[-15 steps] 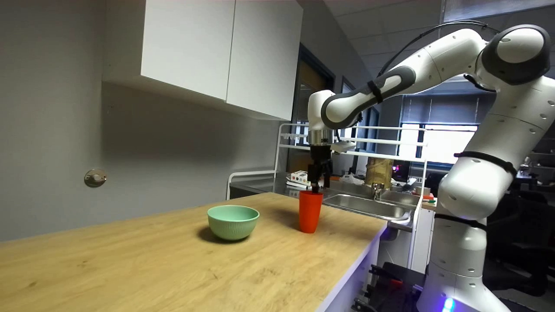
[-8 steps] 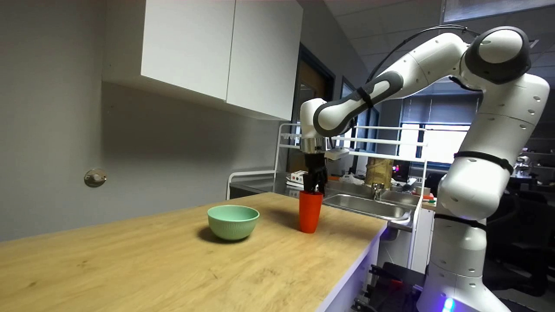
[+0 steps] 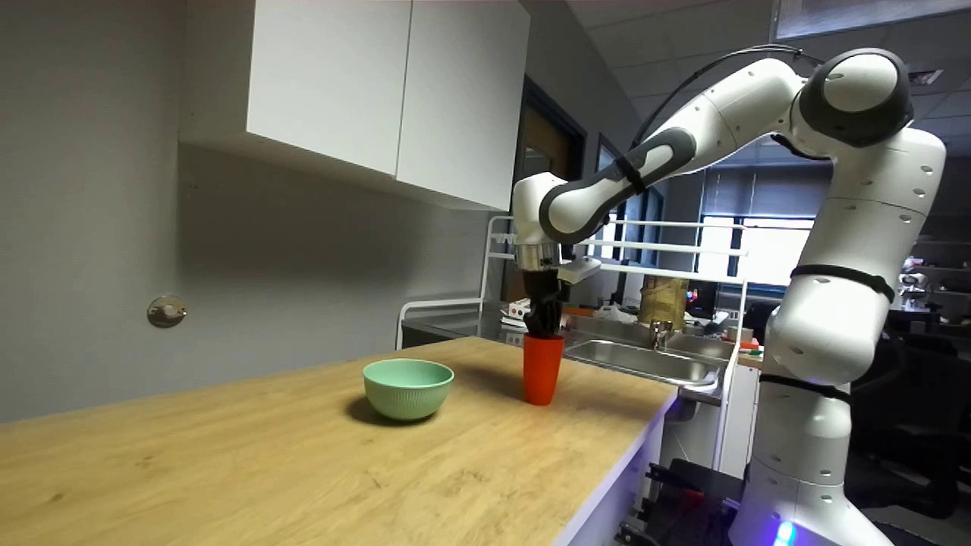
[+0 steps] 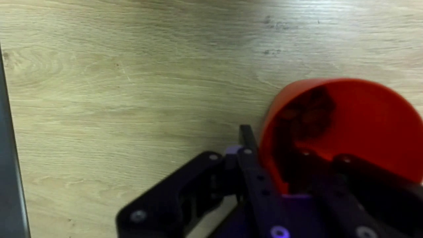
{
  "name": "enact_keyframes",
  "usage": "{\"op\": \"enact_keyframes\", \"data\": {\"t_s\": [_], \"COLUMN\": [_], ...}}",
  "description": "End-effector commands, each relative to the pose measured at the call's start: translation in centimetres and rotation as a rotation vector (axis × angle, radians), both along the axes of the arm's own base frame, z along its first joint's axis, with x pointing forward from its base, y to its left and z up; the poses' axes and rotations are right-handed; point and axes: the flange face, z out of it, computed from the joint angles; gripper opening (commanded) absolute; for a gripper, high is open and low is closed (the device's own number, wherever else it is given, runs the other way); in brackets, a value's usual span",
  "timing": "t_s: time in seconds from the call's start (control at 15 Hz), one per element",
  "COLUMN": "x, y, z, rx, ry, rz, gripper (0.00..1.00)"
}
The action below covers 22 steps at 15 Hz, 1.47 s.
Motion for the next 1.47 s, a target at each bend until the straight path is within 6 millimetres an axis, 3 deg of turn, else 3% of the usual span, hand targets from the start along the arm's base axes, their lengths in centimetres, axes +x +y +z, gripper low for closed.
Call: {"op": "enact_keyframes", "data": {"t_s": [0.0, 0.8, 1.07, 1.4], "x": [1.1, 4.1, 5.2, 5.7], "y": [1.4, 7.5, 11.2, 17.2], "z": [1.1, 4.7, 5.5, 5.4], "rx": [-0.086, -0.337, -0.392, -0.514], "ry": [-0.040, -0.232, -0.249, -0.270], "rz": [-0.007, -0.055, -0.025, 0.062], "gripper": [0.02, 0.03, 0.03, 0.03]}}
